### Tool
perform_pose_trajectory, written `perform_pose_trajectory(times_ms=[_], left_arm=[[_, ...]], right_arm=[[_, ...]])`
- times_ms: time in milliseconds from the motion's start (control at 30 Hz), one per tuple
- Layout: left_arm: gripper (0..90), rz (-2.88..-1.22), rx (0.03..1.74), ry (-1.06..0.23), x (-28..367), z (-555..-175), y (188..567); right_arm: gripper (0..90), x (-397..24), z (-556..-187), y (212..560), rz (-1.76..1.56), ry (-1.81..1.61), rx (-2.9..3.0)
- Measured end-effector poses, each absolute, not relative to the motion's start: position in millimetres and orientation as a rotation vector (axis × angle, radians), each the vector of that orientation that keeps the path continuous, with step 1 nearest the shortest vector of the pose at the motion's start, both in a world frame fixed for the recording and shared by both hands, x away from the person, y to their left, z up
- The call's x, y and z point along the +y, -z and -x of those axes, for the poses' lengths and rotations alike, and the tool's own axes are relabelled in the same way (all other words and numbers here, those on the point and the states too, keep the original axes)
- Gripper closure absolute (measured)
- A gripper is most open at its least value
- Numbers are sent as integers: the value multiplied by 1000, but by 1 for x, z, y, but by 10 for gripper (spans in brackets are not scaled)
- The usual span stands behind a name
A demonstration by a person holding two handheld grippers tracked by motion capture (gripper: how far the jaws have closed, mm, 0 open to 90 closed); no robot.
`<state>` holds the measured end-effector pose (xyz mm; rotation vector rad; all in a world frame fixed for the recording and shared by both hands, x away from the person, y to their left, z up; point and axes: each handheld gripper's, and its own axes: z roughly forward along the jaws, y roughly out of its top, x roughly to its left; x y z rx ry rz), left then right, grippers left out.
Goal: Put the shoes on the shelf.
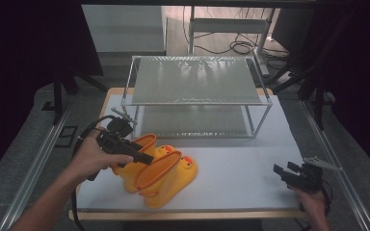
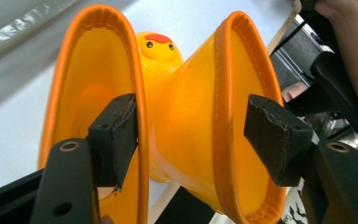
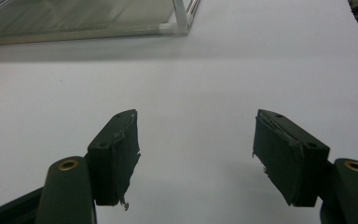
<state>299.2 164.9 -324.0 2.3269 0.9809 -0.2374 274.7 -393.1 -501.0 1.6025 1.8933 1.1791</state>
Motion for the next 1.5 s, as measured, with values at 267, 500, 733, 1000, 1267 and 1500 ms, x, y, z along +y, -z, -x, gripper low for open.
perform_pose_trajectory(times_ms=[267, 500, 733, 1000, 1267, 1500], left_arm=[[334, -2379, 995, 236, 156, -297, 338], [374, -2416, 1031, 184, 146, -299, 346], [690, -2404, 1071, 111, 146, -297, 344], [818, -2397, 1065, 71, 149, -298, 343], [821, -2366, 1036, 119, 143, -309, 333], [820, -2346, 986, 149, 135, -312, 310]], right_arm=[[309, -394, -274, 501, -1607, -1181, 1886], [309, -393, -275, 501, -1604, -1179, 1888], [309, -394, -274, 500, -1607, -1182, 1883], [309, -394, -275, 500, -1607, -1175, 1885], [312, -396, -275, 500, -1619, -1175, 1872], [312, -400, -274, 500, -1627, -1181, 1861]])
